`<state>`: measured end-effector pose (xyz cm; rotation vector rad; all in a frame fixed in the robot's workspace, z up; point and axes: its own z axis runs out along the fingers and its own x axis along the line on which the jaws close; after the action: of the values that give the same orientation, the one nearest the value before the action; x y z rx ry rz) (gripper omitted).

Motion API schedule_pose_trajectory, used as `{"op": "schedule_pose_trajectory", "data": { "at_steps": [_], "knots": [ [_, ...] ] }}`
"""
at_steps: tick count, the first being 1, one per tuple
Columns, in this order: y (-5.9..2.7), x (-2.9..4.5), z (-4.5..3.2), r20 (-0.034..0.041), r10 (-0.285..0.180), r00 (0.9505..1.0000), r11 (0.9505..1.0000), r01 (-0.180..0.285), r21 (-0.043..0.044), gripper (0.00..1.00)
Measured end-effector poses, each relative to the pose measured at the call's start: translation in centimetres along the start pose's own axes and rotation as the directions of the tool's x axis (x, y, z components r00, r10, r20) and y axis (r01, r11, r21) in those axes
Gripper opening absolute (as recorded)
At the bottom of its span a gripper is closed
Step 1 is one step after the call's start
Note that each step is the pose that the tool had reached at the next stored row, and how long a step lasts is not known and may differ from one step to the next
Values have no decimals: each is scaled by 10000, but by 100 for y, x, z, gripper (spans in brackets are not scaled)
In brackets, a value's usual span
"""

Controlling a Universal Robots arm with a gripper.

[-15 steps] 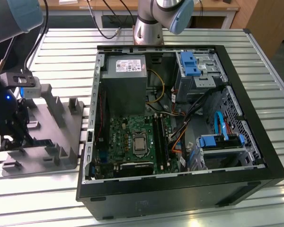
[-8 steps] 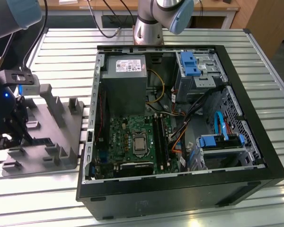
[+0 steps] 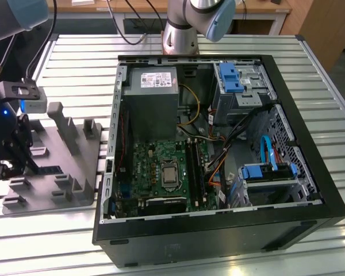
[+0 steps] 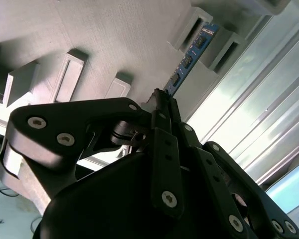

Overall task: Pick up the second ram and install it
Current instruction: 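Pick up the second ram and move it above second insertion slot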

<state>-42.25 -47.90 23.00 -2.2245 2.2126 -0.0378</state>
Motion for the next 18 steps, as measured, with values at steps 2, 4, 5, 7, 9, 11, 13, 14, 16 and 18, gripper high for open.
{"op": "schedule_pose_trajectory", "data": {
  "at_steps": [2,4,5,7,9,11,13,14,16,18],
  "knots": [
    [0,0,-17,0,0,10000,10000,0,0,14],
    [-1,1,-36,0,-1,10000,10000,1,0,14],
    [-1,1,-45,0,0,10000,10000,0,0,14],
    [-1,1,-62,-1,0,10000,10000,0,-1,14],
    [-1,1,-78,0,0,10000,10000,0,-1,14],
    [-2,1,-93,-1,-1,10000,10000,1,-1,14],
    [-2,2,-108,-1,0,10000,10000,0,0,14],
    [-2,2,-115,0,0,10000,10000,0,0,14],
    [-3,2,-132,0,0,10000,10000,0,-1,14],
    [-3,2,-150,0,0,10000,10000,0,0,14]
  ]
}}
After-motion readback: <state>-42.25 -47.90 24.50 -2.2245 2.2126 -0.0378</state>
